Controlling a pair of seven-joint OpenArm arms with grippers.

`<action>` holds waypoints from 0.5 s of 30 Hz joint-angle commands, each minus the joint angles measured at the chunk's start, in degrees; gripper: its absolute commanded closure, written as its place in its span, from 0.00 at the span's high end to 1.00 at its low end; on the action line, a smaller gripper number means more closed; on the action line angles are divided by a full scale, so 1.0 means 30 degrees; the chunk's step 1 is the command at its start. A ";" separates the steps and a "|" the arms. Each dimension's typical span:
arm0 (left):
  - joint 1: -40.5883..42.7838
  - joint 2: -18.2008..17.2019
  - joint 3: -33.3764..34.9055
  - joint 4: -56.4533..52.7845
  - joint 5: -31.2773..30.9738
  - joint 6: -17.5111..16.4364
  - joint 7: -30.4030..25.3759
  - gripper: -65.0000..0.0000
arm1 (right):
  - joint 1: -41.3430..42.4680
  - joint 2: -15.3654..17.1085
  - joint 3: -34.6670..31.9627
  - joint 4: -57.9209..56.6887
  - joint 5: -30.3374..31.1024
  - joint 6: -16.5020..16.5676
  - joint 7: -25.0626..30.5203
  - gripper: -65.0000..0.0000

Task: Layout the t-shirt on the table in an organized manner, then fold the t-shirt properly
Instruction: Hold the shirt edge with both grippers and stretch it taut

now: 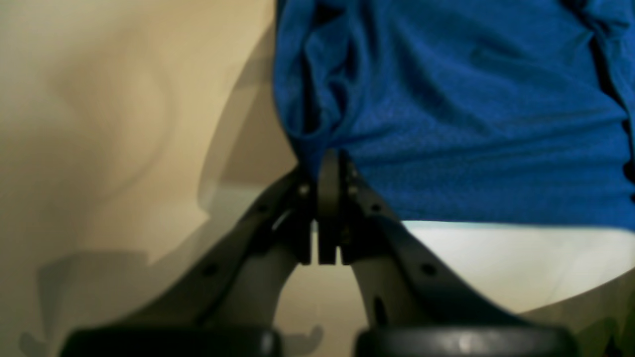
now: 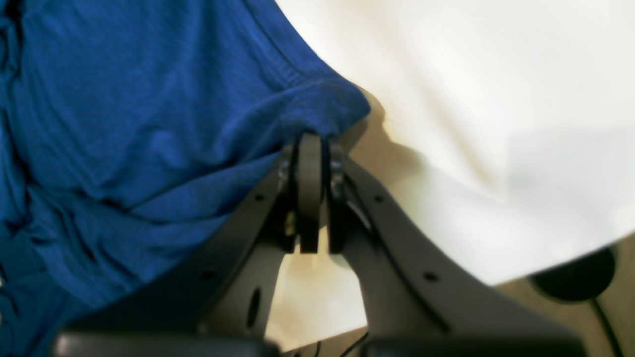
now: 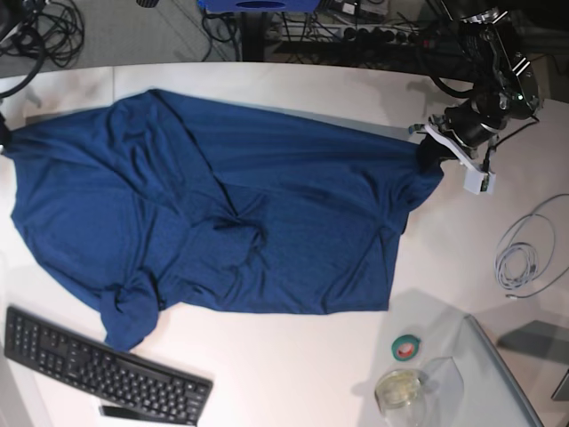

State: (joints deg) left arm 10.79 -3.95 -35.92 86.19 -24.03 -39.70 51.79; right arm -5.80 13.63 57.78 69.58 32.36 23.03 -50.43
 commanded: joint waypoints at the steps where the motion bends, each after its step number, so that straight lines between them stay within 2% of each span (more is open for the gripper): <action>1: -0.0064 -0.0223 -0.0085 0.0500 -0.0121 -0.0099 0.0187 0.00 | -0.0014 0.0512 0.0213 0.0821 0.0159 0.0017 0.0152 0.01; 5: 0.0229 -0.0135 -0.0085 0.0177 -0.0004 -0.0099 0.0539 0.00 | -0.0073 0.0512 0.0184 0.0704 0.0041 -0.0130 -0.0346 0.01; 11: 0.1137 -0.0135 -0.0055 -0.0731 -0.0004 -0.0099 0.0480 0.00 | 0.0074 0.0659 0.0184 -0.2022 0.0041 -0.0130 -0.0258 0.02; 15: 0.1254 -0.0194 -0.0055 -0.0848 -0.0004 -0.0099 0.0451 0.00 | -0.0014 0.0659 0.0184 -0.2256 0.0041 -0.0130 0.0270 0.05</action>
State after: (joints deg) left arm 14.59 -4.01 -35.90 82.85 -23.22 -39.66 53.65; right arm -6.07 14.15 58.13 61.80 31.57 22.46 -50.39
